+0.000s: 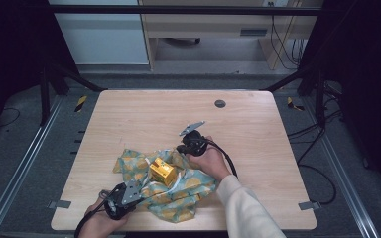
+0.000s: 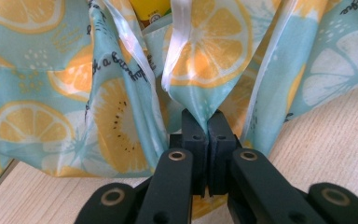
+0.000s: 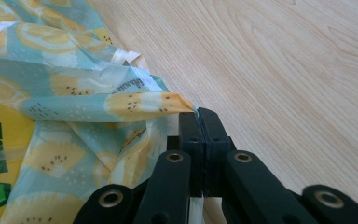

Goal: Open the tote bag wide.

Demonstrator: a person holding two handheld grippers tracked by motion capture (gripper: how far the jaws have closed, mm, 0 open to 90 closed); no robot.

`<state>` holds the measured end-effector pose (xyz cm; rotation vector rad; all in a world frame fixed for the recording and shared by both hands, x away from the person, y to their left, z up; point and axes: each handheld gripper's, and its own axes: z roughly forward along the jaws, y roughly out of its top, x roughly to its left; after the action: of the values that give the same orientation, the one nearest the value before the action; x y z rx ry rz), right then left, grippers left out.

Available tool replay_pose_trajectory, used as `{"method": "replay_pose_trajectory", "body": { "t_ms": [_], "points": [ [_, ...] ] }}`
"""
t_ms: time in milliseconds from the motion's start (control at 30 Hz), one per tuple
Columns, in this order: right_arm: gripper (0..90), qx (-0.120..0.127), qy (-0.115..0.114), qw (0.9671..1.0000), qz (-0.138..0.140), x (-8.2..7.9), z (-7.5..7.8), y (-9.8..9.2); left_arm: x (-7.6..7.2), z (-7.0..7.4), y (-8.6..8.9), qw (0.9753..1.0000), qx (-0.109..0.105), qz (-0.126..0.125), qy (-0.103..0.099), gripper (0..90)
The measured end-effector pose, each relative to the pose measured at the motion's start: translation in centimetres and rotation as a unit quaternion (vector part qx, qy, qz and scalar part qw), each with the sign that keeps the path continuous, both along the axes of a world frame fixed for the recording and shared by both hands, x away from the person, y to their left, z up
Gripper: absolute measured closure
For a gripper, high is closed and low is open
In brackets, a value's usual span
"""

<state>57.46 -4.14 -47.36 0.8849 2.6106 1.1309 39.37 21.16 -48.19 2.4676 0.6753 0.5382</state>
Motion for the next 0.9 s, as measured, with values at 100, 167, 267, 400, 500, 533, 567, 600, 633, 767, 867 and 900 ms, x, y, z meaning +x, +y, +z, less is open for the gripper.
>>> {"method": "replay_pose_trajectory", "body": {
  "t_ms": [100, 167, 267, 400, 500, 533, 567, 600, 633, 767, 867, 900],
  "points": [
    [90.0, -0.007, -0.001, 1.0, -0.002, 0.0, 0.0, 0.0, 0.0, 0.0, 0.0, 1.0, -0.001, 0.002, -0.001, 88.9],
    [90.0, -0.01, -0.004, 0.9999, -0.002, 0.1, -0.1, 0.0, 0.0, 0.0, 0.0, 1.0, -0.001, 0.002, 0.0, 88.8],
    [90.0, -0.011, -0.005, 0.9999, -0.006, 0.1, -0.3, 0.2, 0.0, -0.1, 0.0, 0.9999, -0.006, -0.002, 0.011, 88.7],
    [89.8, -0.013, -0.012, 0.9998, -0.009, 0.1, -0.5, 0.4, 0.1, -0.1, 0.1, 1.0, -0.005, 0.001, 0.006, 88.7],
    [89.6, -0.018, -0.013, 0.9997, -0.013, 0.0, -0.7, 0.5, 0.1, 0.0, 0.2, 1.0, -0.004, 0.007, 0.002, 88.7],
    [89.5, -0.02, -0.014, 0.9996, -0.009, 0.0, -0.7, 0.4, 0.1, 0.0, 0.2, 1.0, -0.004, 0.006, 0.004, 88.7],
    [89.2, -0.02, -0.014, 0.9996, -0.01, 0.0, -0.7, 0.4, 0.1, 0.0, 0.3, 1.0, -0.005, 0.008, 0.004, 88.6],
    [88.7, -0.021, -0.013, 0.9996, -0.01, 0.0, -0.7, 0.4, 0.2, 0.0, 0.3, 0.9999, -0.005, 0.01, 0.005, 88.5],
    [87.3, -0.021, -0.014, 0.9996, -0.01, 0.0, -0.6, 0.4, 0.2, 0.0, 0.4, 0.9999, -0.006, 0.011, 0.006, 88.1],
    [76.7, -0.02, -0.02, 0.9995, -0.017, -0.1, 0.0, 0.0, 0.2, 0.1, 0.5, 0.9999, -0.009, 0.013, 0.007, 86.0],
    [63.3, -0.023, -0.03, 0.999, -0.023, -0.5, 0.9, -0.5, 0.2, 0.2, 0.6, 0.9998, -0.01, 0.018, -0.003, 82.7],
    [60.0, -0.022, -0.036, 0.9988, -0.024, -0.6, 1.2, -0.7, 0.2, 0.3, 0.6, 0.9997, -0.017, 0.018, -0.009, 81.5]
  ]
}}
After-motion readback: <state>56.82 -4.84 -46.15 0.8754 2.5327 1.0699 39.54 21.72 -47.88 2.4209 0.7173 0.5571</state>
